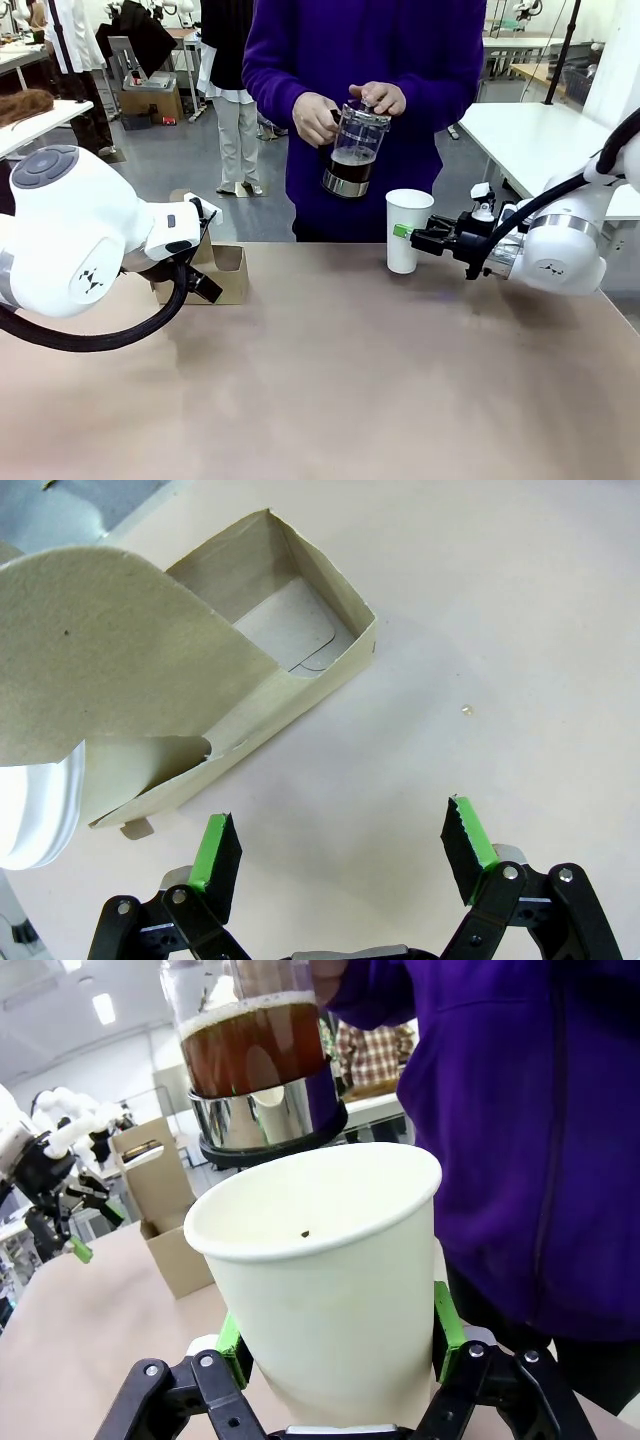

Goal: Pour a drink into a cup and package it in a carrier.
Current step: Pick up the 600 ml Paper Cup and place it in the middle top area of the table, then when a person places the Paper Cup Lid on the 600 ml Paper Cup , lift the 600 ml Paper Cup.

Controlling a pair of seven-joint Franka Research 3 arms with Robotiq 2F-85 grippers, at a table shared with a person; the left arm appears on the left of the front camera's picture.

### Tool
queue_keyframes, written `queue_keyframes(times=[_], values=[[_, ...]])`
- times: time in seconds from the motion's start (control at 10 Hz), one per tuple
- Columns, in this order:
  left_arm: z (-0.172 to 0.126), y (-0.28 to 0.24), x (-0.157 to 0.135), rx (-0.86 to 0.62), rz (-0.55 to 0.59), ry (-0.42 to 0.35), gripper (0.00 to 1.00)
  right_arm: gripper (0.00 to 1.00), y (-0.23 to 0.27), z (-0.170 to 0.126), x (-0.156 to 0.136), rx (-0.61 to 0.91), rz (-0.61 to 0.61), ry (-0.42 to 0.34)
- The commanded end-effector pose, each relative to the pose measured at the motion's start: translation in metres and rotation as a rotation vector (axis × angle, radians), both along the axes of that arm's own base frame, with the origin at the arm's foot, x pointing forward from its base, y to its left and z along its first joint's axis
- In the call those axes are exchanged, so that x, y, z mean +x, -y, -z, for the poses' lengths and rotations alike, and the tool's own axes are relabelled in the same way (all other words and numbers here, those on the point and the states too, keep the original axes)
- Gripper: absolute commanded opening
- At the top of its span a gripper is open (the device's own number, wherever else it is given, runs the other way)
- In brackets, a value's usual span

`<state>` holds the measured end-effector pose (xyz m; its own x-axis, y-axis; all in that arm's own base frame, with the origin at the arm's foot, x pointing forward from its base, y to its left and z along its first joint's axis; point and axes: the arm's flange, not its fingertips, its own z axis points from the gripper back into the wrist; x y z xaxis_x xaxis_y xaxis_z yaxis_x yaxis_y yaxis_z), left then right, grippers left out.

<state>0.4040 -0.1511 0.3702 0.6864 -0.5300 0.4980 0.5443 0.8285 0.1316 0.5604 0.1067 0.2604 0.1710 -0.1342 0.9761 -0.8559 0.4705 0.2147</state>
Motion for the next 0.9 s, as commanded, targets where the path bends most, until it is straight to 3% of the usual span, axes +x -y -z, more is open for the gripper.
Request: queue_keyframes(times=[0.0,0.8], values=[[-0.0003,0.0,-0.0002,-0.001,0.0,0.0,1.0,0.8,-0.0035,-0.0062,-0.0053,0.012,0.002,0.002],[-0.0003,0.0,-0.0002,-0.001,0.0,0.0,1.0,0.8,-0.0035,-0.0062,-0.0053,0.012,0.002,0.002]])
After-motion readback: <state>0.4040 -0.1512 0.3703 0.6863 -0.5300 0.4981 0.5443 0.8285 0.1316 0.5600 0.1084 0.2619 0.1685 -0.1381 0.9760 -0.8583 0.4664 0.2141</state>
